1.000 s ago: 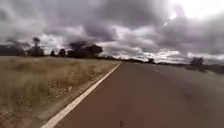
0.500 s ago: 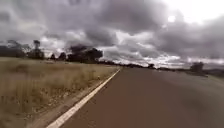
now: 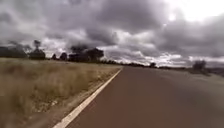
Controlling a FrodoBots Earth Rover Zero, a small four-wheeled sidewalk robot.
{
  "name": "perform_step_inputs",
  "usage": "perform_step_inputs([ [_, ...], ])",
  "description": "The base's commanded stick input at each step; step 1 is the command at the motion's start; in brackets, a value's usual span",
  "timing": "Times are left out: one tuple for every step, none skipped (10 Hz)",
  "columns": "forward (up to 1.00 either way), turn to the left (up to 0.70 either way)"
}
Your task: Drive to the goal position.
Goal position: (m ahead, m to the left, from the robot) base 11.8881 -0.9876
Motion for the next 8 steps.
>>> perform_step_inputs([
  [0.85,0.04],
  [0.85,0.04],
  [0.85,-0.01],
  [0.85,-0.19],
  [0.85,-0.30],
  [0.85,-0.30],
  [0.85,-0.30],
  [0.85,-0.30],
])
